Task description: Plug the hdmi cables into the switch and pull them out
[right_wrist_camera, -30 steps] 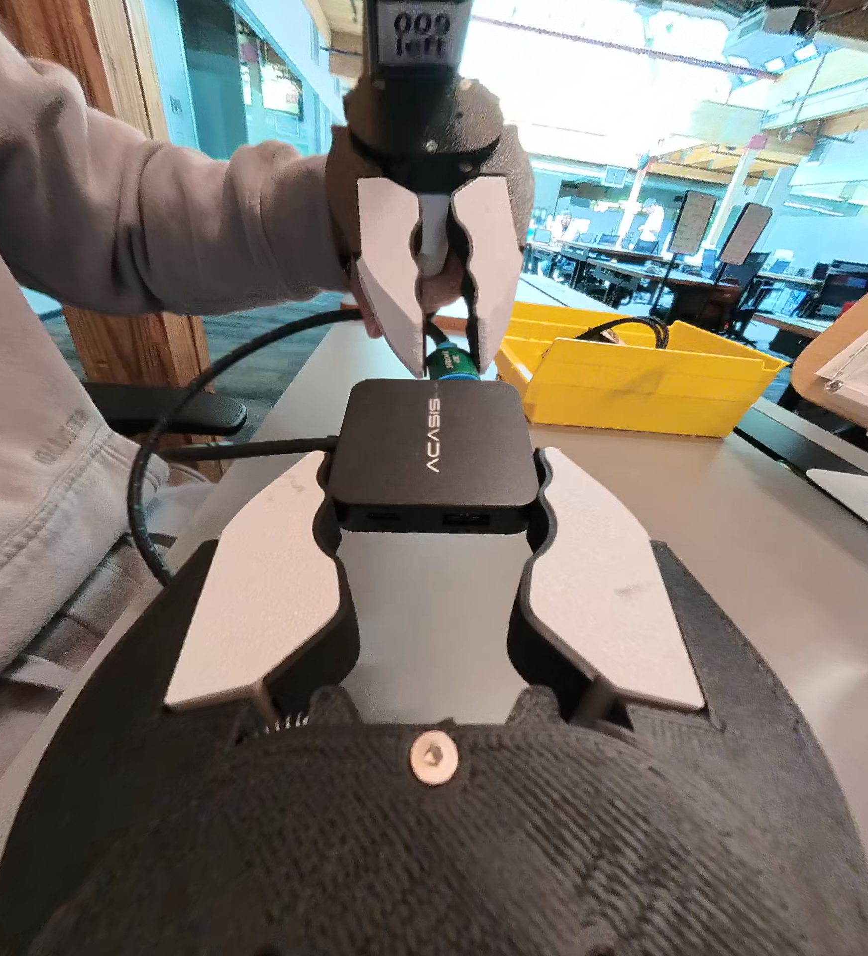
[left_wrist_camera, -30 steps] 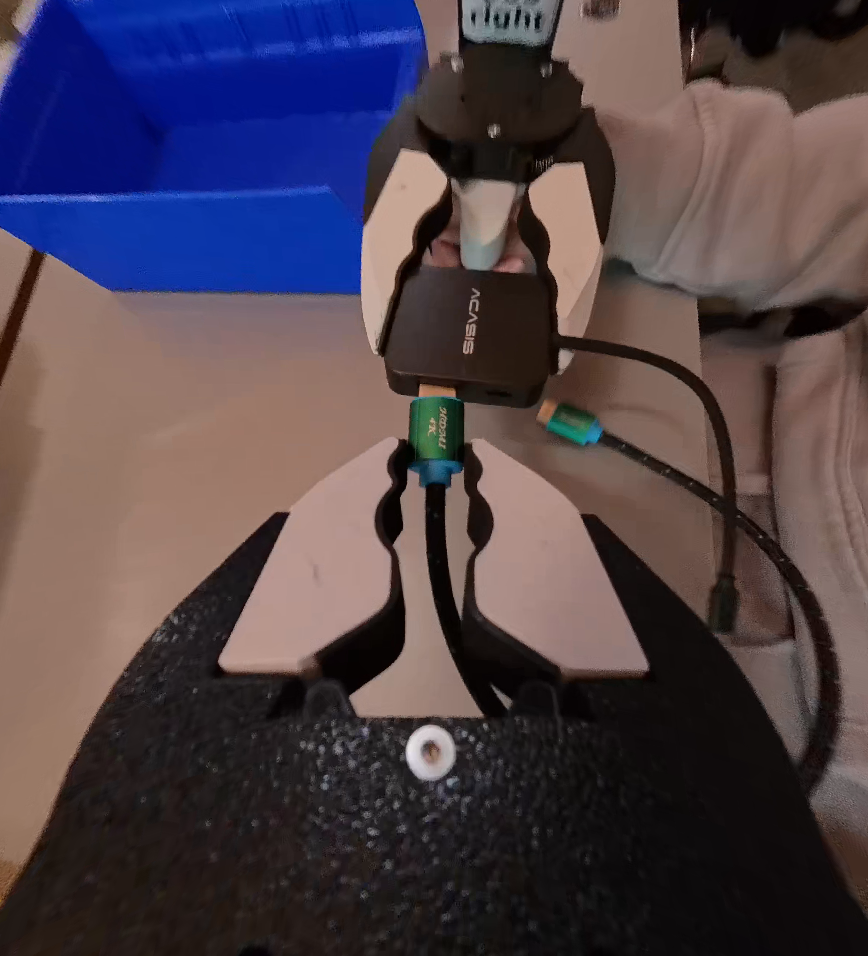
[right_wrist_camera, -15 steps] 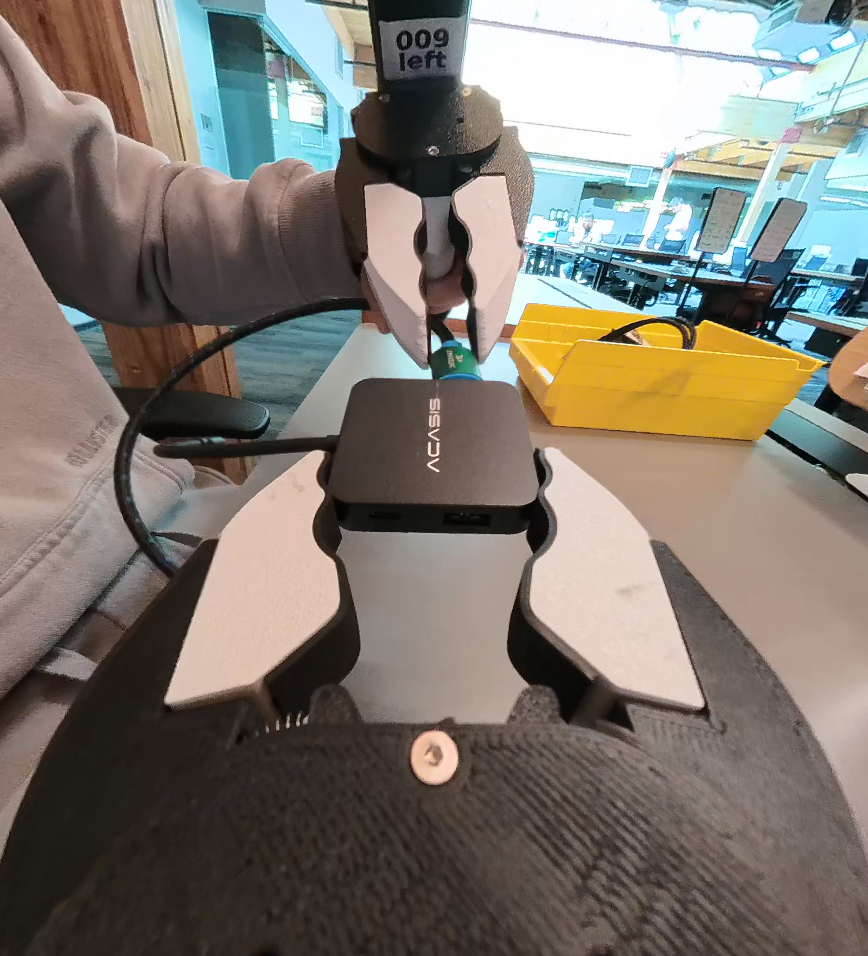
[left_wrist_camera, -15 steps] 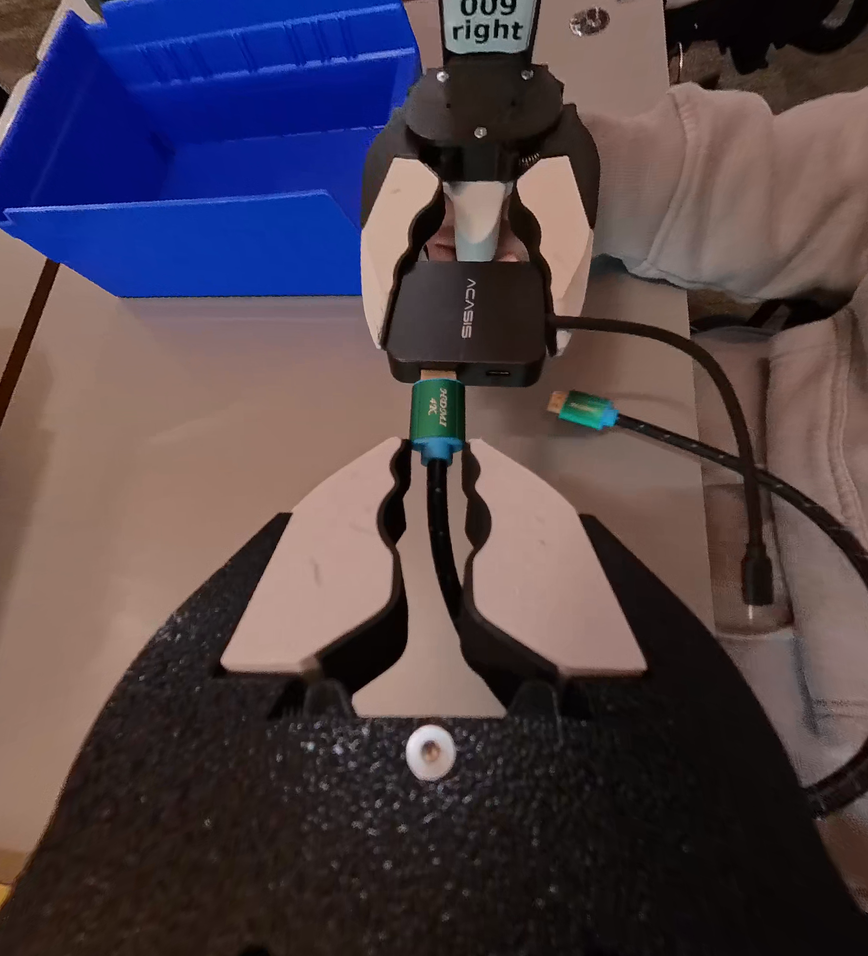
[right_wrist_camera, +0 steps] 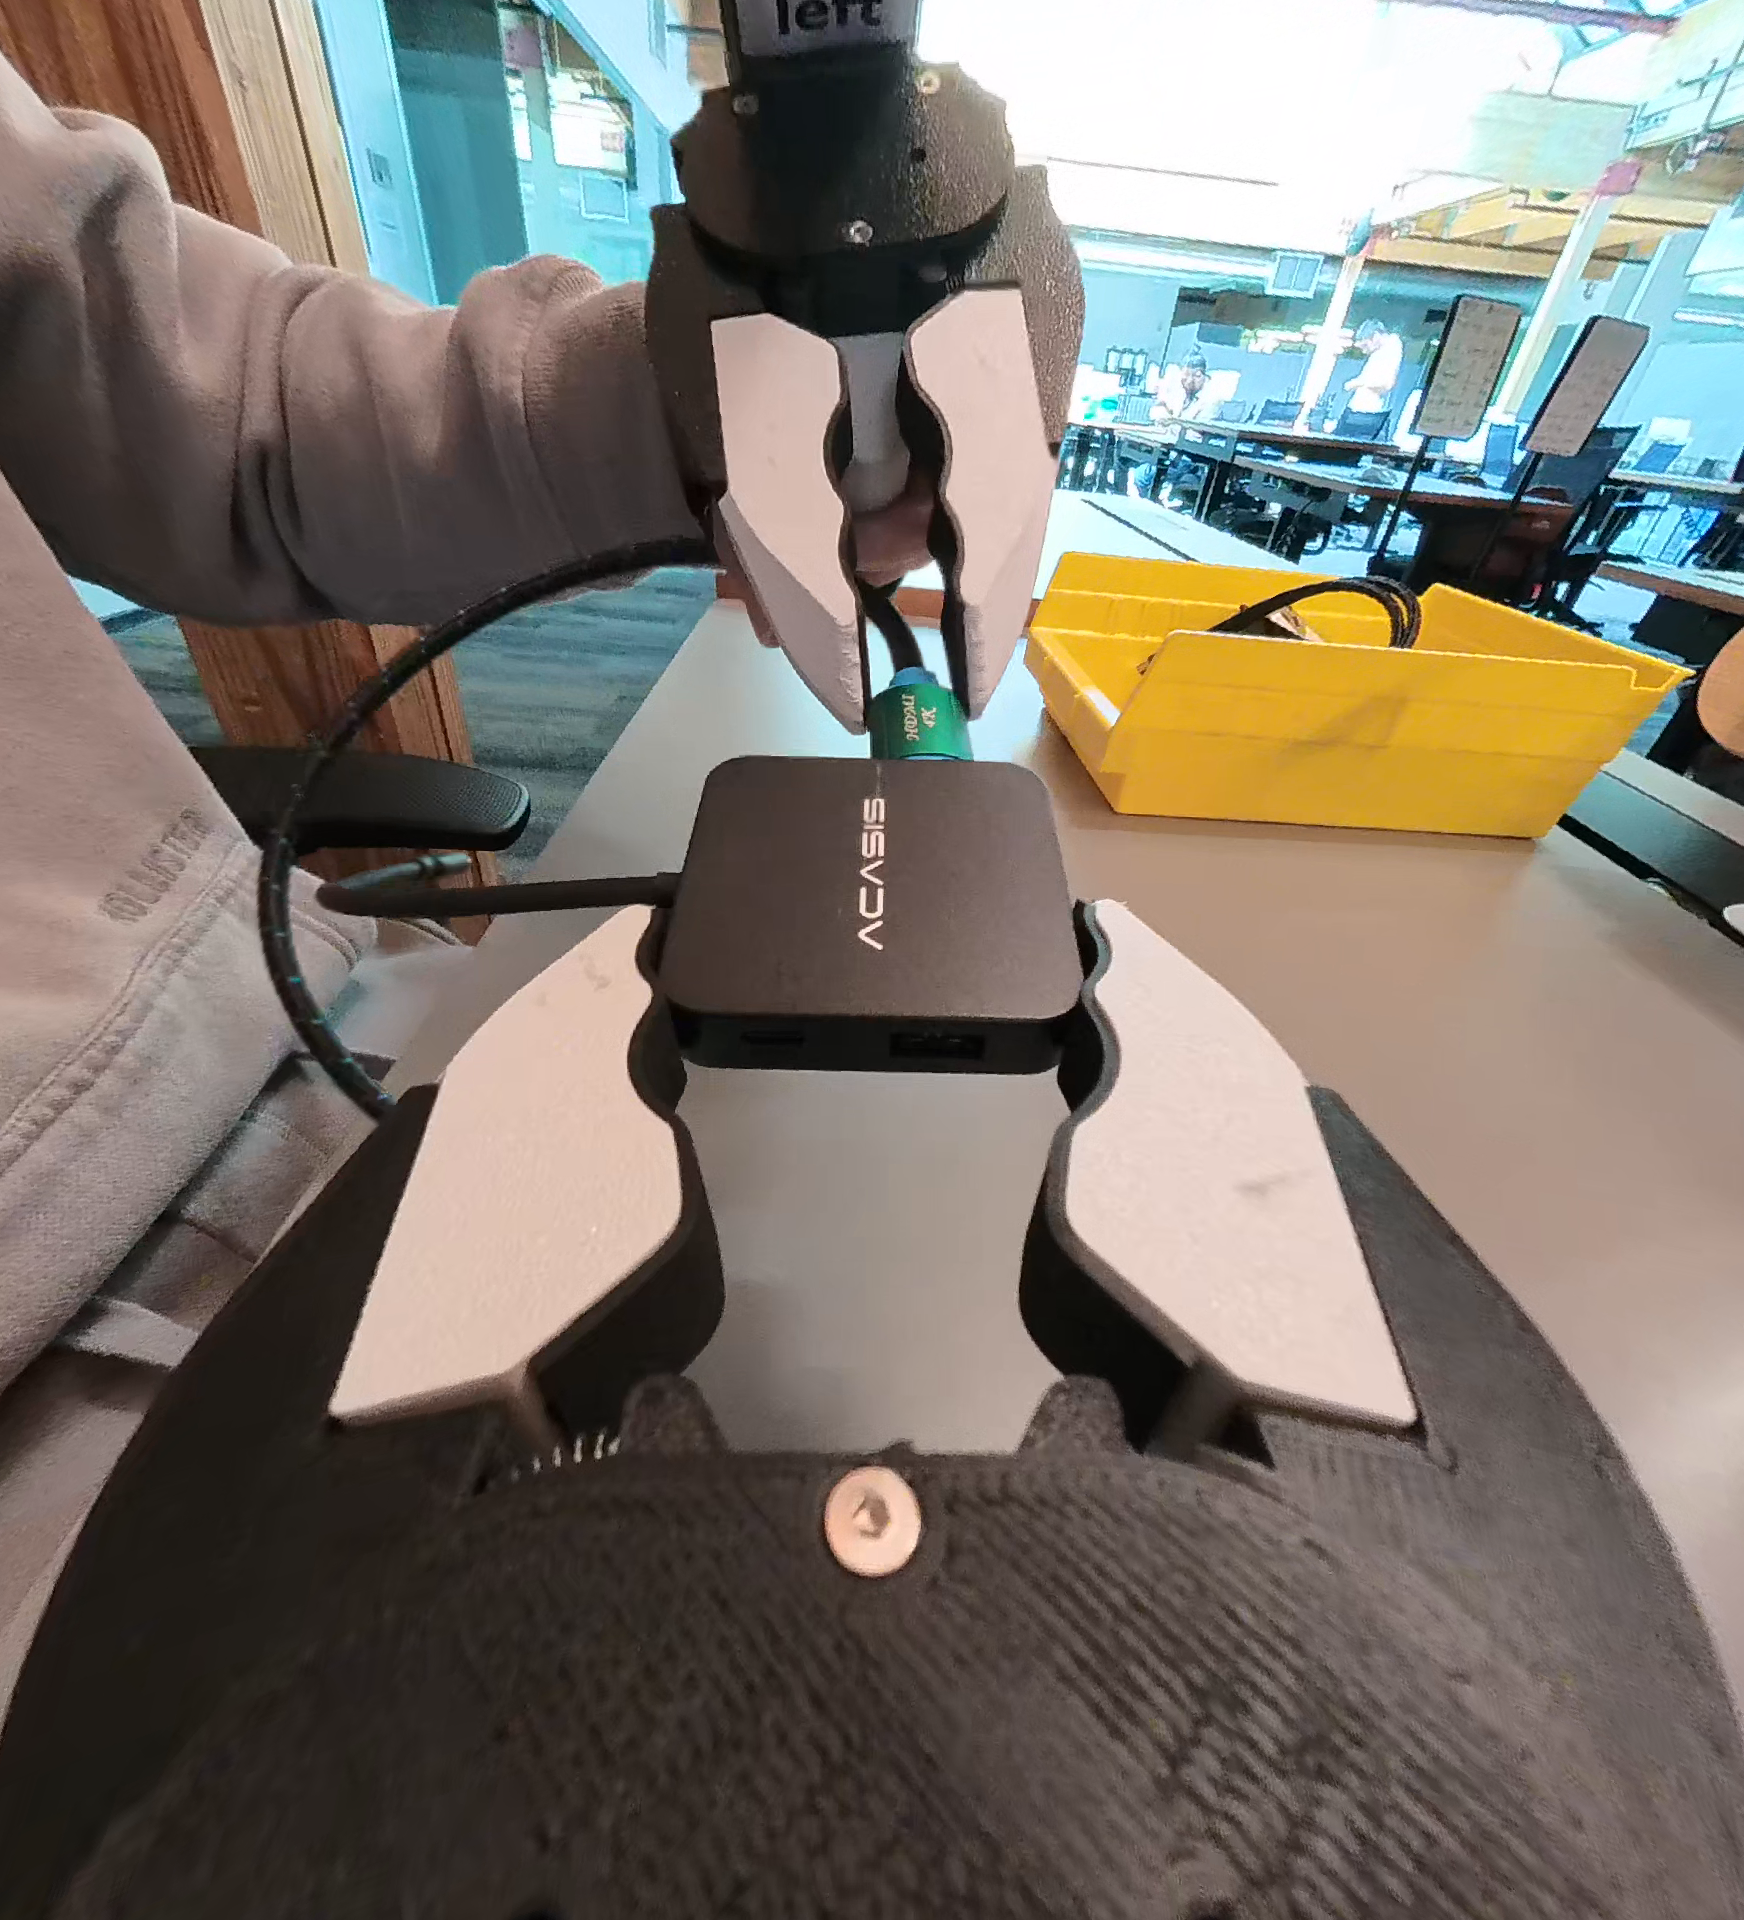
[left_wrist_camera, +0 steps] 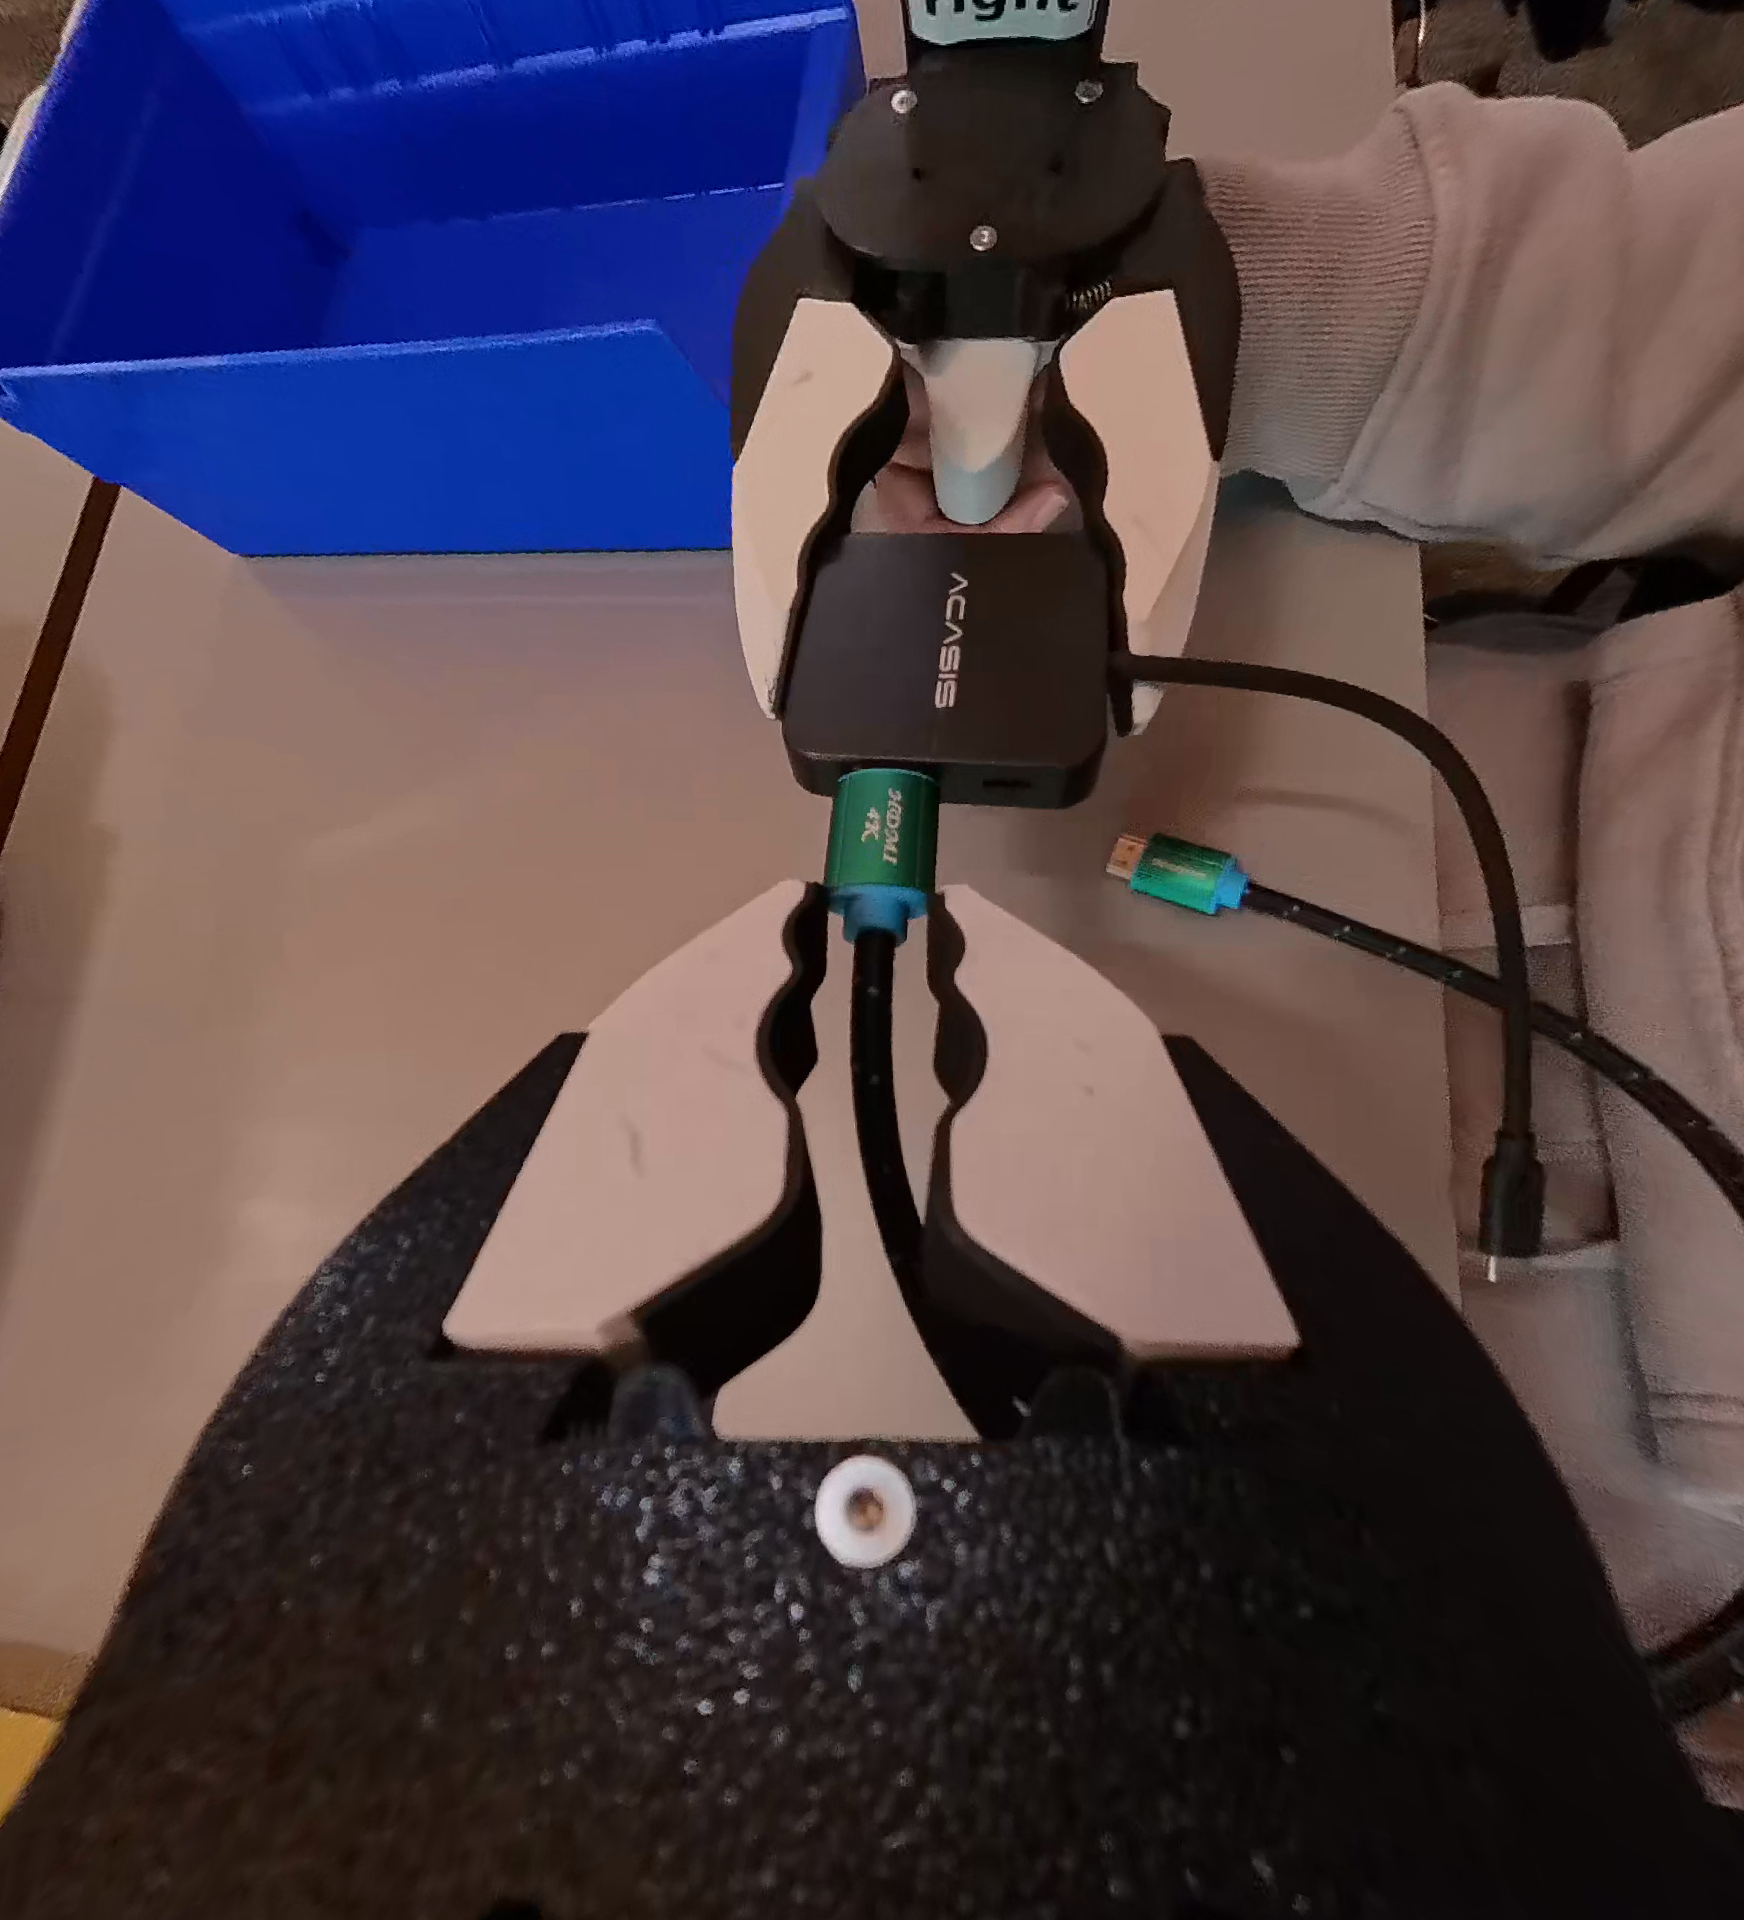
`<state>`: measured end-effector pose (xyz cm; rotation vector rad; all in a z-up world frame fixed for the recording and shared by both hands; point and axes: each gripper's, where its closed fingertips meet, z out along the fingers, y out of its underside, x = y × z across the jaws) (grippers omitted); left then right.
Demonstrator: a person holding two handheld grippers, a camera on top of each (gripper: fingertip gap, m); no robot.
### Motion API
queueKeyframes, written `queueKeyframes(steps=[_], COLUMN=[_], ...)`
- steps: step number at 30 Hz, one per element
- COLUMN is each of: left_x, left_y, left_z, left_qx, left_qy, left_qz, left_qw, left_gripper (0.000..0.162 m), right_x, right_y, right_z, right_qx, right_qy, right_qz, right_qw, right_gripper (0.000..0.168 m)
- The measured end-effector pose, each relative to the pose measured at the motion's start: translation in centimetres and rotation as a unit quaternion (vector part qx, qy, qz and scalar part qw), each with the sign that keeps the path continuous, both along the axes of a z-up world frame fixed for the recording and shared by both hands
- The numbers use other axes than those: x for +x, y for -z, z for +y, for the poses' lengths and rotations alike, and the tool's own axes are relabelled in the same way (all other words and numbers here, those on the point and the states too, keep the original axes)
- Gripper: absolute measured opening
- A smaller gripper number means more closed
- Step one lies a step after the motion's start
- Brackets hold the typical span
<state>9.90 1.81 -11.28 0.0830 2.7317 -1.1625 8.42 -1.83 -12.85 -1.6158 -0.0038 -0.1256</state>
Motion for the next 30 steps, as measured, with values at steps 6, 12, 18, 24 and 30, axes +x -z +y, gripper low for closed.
queueKeyframes(steps=[6,12,18,24,30], left_x=[-0.6,-1.0,-1.1,-0.7,1.2], left_y=[0.7,2.1,-0.5,-1.1,-12.7], left_z=[0.8,1.8,1.0,0.8,3.3], left_qx=[0.002,0.065,-0.037,-0.050,-0.345], left_qy=[0.024,0.053,0.031,0.021,-0.074], left_qz=[0.009,-0.011,0.011,-0.009,-0.065], left_qw=[1.000,0.996,0.999,0.999,0.934], left_gripper=[0.018,0.017,0.018,0.018,0.041], right_x=[-0.6,-1.3,-1.0,-0.7,1.1], right_y=[0.2,0.4,-1.1,-1.6,-7.7], right_z=[0.6,1.3,0.9,0.5,-4.5], right_qx=[-0.019,-0.055,0.013,0.010,0.102], right_qy=[-0.019,-0.029,-0.025,-0.003,0.107], right_qz=[-0.010,-0.017,-0.015,-0.052,-0.079], right_qw=[1.000,0.998,0.999,0.999,0.986], right_gripper=[0.073,0.072,0.073,0.073,0.072])
